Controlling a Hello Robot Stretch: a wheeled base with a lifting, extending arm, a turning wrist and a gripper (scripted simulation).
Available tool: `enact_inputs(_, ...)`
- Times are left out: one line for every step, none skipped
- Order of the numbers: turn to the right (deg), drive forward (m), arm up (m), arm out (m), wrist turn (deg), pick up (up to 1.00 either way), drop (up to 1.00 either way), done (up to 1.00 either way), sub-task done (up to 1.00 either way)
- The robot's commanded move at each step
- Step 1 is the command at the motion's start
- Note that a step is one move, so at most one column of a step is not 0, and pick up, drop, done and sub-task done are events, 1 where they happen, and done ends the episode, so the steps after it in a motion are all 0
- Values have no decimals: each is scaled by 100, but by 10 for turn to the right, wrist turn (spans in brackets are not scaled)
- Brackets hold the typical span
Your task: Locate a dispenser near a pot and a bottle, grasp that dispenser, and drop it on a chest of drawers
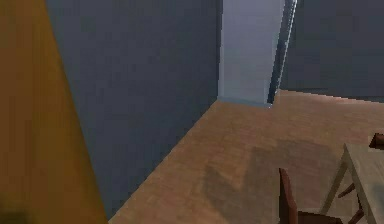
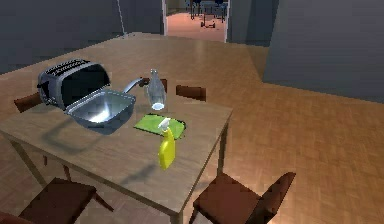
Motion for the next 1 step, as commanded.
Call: enact_inputs(0, 0, 50, 0, 0, 0, 0, 0, 0)
